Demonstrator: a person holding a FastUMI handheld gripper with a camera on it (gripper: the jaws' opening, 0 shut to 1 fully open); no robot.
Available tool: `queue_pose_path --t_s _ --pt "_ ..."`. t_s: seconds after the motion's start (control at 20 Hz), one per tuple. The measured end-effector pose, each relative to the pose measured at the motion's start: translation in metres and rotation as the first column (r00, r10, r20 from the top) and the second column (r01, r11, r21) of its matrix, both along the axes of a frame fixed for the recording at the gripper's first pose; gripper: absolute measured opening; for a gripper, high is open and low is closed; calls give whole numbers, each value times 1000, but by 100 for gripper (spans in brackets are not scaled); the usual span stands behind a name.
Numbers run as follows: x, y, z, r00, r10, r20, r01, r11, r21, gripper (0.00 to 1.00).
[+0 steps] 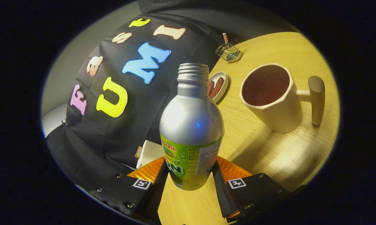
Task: Take the bottle from table, then pour the juice into the cup, finally place the bottle on the coaster
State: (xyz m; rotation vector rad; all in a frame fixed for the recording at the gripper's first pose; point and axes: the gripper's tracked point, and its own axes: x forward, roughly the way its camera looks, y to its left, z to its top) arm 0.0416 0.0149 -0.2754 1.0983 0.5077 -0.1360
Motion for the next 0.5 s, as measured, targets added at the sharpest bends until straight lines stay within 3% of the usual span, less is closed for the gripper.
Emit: queue_pose_path --t_s 0.5 --pt "12 2 1 996 -83 -34 89 956 280 74"
